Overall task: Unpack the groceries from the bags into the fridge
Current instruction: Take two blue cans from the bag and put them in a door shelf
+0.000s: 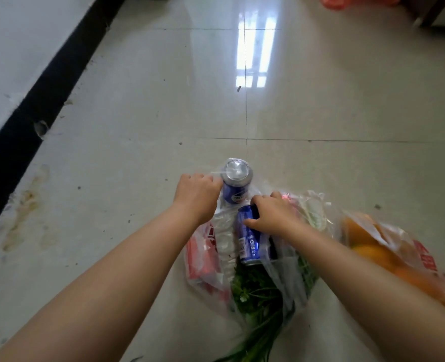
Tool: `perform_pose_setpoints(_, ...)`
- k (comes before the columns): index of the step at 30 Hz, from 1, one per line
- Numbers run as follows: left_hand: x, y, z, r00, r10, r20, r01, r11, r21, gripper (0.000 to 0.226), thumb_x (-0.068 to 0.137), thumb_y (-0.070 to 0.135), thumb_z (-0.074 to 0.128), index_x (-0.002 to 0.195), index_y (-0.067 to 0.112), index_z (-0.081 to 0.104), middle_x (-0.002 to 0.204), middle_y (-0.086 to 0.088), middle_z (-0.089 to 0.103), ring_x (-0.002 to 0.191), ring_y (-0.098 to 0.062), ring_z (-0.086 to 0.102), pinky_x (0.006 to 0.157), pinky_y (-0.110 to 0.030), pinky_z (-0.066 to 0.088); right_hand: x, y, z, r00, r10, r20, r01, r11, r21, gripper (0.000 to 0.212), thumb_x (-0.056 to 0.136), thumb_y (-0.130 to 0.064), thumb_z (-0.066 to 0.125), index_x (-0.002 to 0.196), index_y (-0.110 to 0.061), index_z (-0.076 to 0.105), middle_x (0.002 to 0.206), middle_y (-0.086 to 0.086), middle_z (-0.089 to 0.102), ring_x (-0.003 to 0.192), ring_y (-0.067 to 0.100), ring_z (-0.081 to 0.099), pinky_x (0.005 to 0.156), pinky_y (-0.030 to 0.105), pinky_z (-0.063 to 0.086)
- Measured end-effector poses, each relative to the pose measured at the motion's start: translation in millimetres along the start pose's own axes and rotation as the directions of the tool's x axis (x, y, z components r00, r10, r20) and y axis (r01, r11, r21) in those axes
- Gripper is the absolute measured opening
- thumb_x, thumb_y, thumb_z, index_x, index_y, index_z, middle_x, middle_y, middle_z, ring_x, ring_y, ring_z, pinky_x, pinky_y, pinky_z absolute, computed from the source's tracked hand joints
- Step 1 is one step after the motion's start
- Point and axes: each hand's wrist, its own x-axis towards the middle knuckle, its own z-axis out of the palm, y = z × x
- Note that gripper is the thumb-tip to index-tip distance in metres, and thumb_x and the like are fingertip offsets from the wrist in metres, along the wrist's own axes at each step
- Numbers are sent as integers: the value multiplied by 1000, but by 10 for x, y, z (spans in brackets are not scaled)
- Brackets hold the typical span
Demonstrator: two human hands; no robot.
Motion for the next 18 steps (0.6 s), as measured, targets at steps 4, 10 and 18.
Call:
perform_pose_setpoints(4,98,63,-79,999,-31,-9,30,1000,-3,31,95,18,42,124,12,48,125,-6,56,116,-25,51,86,-32,43,-182,83,-3,996,-24,-88,35,991,126,39,81,-44,60,107,-16,52,116,4,57,115,22,42,93,34,35)
perform_pose_setpoints(10,246,170,-217,999,-35,5,35,991,-126,43,88,19,54,130,10,44,126,-9,56,115,-30,54,85,-35,48,-387,145,-18,997,-67,-50,76,975,209,35,77,-45,66,73,-24,38,86,-4,49,101,19,39,74,31,31)
perform_pose_setpoints(18,501,348,-305,988,-50,147,68,991,-119,66,81,29,68,137,21,35,131,-12,43,119,-32,50,84,-37,47,-434,191,-79,996,-38,76,11,943,332,40,70,-36,75,88,-20,43,86,-3,46,87,18,45,61,25,37)
